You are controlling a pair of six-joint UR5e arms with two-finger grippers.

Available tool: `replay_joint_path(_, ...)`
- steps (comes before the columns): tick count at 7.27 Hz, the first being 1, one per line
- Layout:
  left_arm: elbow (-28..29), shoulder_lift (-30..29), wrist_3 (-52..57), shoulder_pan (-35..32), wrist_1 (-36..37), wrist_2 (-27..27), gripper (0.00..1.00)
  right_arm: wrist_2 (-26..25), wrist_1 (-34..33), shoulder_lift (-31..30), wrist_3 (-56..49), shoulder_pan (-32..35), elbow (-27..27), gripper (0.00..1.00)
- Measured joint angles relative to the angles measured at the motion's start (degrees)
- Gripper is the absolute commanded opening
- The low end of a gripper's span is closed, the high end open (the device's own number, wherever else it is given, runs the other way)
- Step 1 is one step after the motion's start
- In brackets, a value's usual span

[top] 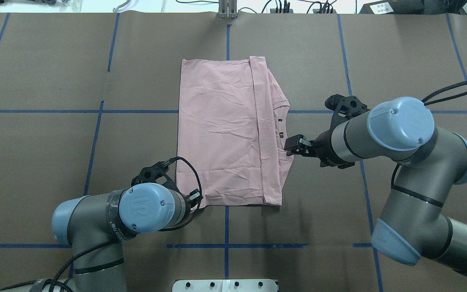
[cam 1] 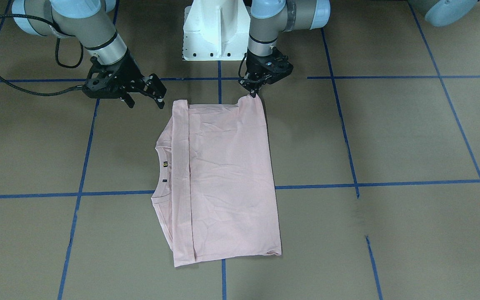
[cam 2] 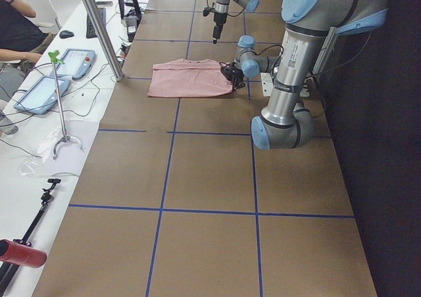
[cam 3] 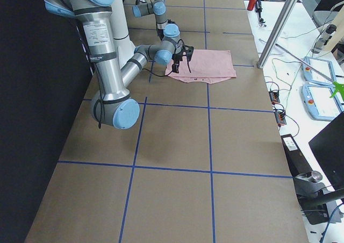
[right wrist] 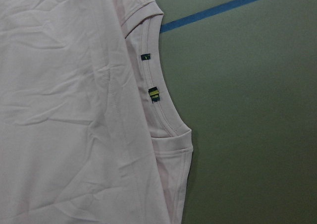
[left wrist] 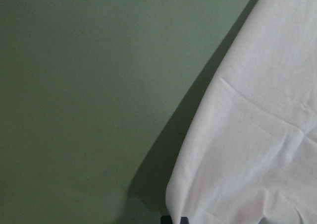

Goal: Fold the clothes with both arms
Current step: 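Move the right gripper to the shirt's near corner by the collar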

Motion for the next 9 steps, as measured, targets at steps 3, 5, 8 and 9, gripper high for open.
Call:
replay_joint_path(3, 0.3, 0.2, 2.8, -0.4, -0.1, 0.4, 0.0, -3.4, -1.6, 4.5, 8.2, -2.2, -4.7, 1.0)
replay_joint_path(5, 0.4, 0.2, 3.2, -0.5, -0.2, 0.2, 0.0, -5.6, -6.7, 6.3, 11.3, -5.4, -5.1, 1.0)
replay_joint_path(8, 0.2, 0.2, 3.2, -0.5, -0.2, -0.2, 0.0, -7.2, -8.1, 7.5, 17.7, -9.4, -7.4, 1.0)
replay_joint_path(9, 0.2, 0.2, 3.2, -0.5, -0.2, -0.2, 0.0, -7.8, -8.0, 8.4, 18.5, -10.0, -9.1, 1.0)
